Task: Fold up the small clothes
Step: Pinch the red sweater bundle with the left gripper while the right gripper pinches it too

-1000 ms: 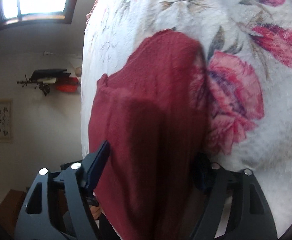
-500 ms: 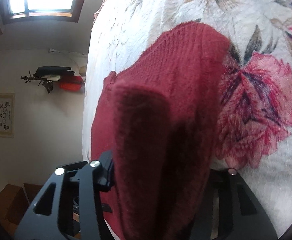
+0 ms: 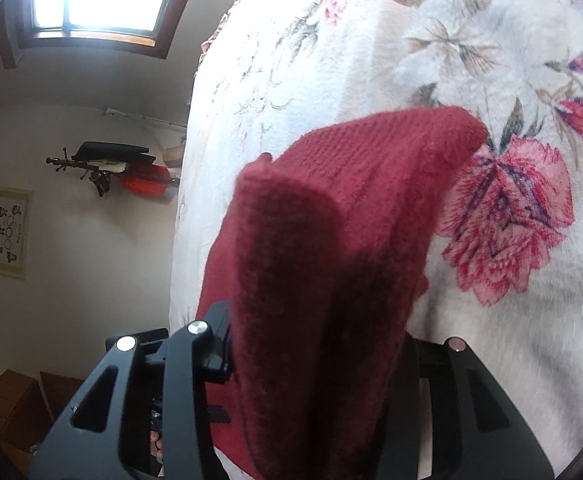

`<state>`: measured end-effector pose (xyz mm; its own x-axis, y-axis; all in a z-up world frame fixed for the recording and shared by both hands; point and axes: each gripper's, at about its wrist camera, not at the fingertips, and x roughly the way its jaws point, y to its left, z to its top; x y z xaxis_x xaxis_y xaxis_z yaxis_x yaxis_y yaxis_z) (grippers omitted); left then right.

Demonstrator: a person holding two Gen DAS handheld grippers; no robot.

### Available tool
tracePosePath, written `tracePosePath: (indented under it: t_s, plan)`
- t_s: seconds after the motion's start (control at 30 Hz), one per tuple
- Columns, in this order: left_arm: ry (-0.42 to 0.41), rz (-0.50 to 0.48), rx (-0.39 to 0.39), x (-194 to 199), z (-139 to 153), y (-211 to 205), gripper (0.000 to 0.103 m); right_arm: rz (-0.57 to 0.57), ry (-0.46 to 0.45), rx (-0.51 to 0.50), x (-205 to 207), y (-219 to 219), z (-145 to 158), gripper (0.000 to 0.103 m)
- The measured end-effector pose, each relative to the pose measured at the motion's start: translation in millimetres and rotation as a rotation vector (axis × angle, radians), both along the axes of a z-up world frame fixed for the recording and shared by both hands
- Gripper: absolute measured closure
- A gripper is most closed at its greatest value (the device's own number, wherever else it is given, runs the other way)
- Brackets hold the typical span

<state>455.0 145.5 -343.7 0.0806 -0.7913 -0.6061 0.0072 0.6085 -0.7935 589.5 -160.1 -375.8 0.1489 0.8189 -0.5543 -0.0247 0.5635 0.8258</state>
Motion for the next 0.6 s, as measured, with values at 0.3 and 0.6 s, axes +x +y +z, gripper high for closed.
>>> tracePosePath:
  t_s: [0.3,0.6]
  plan:
    - [-0.04,0.016,-0.005,-14,19,16,0.073,0.011,-0.025,0.004,-14,24,29,0.064]
    - [-0.087,0.057,0.009,-56,58,62,0.073,0.057,-0.049,0.05,-40,73,63,0.064]
